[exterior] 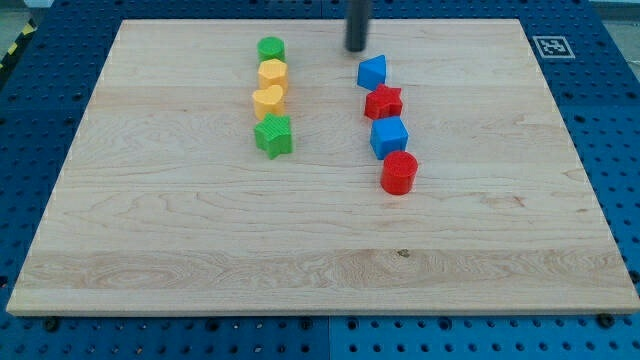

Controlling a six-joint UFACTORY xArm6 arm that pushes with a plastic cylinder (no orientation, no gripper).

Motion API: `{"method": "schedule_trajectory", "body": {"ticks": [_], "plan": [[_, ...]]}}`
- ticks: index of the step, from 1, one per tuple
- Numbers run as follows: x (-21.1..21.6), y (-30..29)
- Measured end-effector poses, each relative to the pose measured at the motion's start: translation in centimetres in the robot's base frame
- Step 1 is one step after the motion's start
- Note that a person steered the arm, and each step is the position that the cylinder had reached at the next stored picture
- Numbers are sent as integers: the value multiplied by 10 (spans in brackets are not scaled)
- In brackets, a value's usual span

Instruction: Separate the yellow hexagon from the vertical line of blocks

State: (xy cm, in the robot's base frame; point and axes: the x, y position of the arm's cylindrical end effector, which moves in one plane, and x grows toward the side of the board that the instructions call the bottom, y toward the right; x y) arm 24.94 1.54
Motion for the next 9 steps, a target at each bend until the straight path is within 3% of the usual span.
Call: {"method": "schedule_trajectory", "body": {"ticks": [1, 3, 5, 9], "plan": [[5, -43], [16, -43], [81, -31], [85, -74]]}}
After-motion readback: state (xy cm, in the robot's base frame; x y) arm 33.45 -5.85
